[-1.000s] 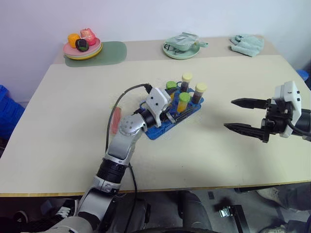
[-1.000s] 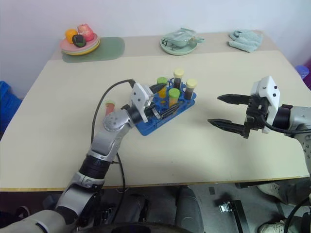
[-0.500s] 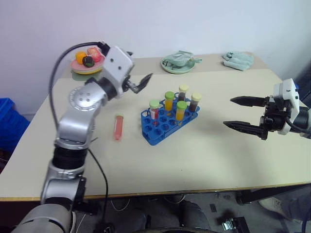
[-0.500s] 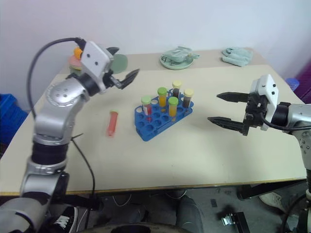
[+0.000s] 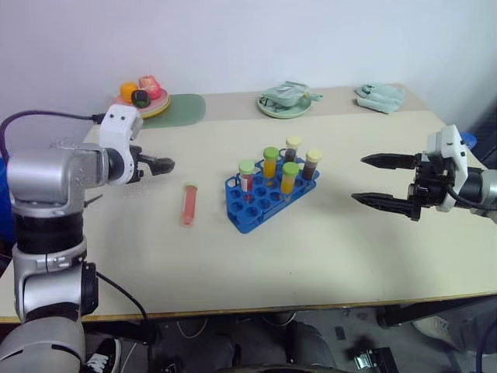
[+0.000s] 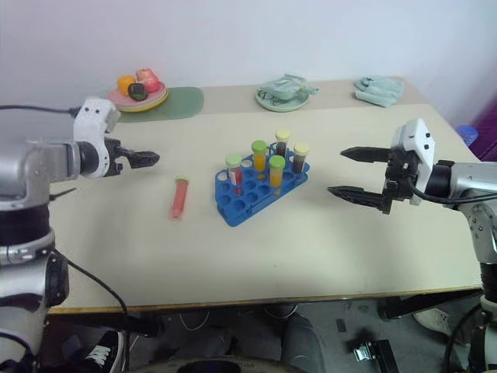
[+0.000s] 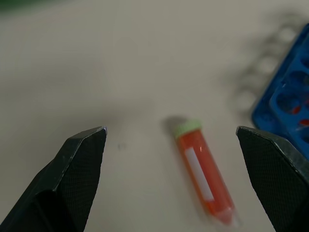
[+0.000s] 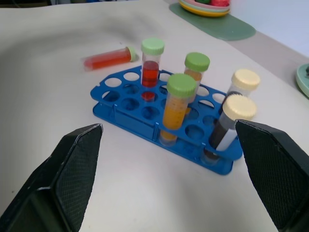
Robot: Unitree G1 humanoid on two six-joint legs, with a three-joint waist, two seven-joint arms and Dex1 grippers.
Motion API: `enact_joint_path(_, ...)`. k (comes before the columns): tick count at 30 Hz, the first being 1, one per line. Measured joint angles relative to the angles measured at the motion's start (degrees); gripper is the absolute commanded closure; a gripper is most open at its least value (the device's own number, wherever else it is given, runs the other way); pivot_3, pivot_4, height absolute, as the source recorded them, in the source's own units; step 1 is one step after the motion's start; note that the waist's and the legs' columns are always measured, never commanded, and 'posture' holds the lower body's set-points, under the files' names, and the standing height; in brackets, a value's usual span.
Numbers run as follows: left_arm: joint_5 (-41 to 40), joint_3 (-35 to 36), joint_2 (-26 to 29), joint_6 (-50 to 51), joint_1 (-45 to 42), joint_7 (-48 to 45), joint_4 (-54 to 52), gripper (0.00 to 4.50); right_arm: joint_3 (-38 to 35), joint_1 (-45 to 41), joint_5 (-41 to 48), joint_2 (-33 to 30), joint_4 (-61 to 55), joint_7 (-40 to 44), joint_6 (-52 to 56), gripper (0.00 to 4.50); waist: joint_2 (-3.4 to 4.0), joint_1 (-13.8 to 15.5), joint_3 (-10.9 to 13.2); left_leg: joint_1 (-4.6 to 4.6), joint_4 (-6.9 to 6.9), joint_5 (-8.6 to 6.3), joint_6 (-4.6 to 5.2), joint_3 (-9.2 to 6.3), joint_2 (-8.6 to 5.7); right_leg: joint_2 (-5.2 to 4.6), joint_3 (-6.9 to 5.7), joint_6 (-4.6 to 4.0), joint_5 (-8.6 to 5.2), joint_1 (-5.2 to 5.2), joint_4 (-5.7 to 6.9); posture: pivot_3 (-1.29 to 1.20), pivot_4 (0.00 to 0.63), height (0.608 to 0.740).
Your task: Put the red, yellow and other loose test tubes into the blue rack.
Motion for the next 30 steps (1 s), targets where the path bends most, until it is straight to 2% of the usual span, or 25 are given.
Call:
enact_joint_path(11, -11.82, -1.22, -1.05, 0.28, 0.15, 8.40, 12.07, 0.09, 0.08, -0.02, -0.09, 0.15, 0.01, -0.18, -0.08, 0.00, 0.01, -0.26, -0.01, 0.00, -0.02, -0.04, -0.07, -0.02, 0.01, 0.00, 0.01, 0.00, 0.00, -0.15, 0.05, 0.00, 0.000, 0.740)
enact_joint_path(19, -14.48, -4.40, 0.69, 0.28, -4.23, 13.01, 22.23, 0.09, 0.63, -0.26, -0.49, 0.58, 0.06, -0.09, -0.24, 0.00, -0.01, -0.08, -0.02, -0.01, 0.00, -0.04, -0.08, 0.05, -0.02, 0.00, 0.01, 0.00, 0.00, -0.15, 0.07, 0.00, 0.000, 0.740)
enact_joint_path(26, -14.82, -10.36, -0.16, 0.28, -12.21, 13.06, 31.99, 0.09, 2.32, -2.04, -0.83, 1.64, 1.17, -0.02, -0.38, 0.00, -0.01, -0.30, -0.03, -0.01, 0.00, -0.04, -0.08, 0.12, -0.05, 0.00, 0.01, 0.00, 0.00, -0.15, 0.06, 0.00, 0.000, 0.740)
enact_joint_path(30, -14.30, -11.02, -1.07, 0.28, -12.55, 13.27, 37.63, 0.09, 2.31, -2.06, -1.13, 1.64, 1.18, 0.00, -0.40, 0.00, 0.00, -1.07, -0.04, 0.00, -0.01, -0.04, -0.08, 0.11, -0.05, 0.00, 0.00, 0.00, 0.00, -0.15, 0.07, 0.00, 0.000, 0.740)
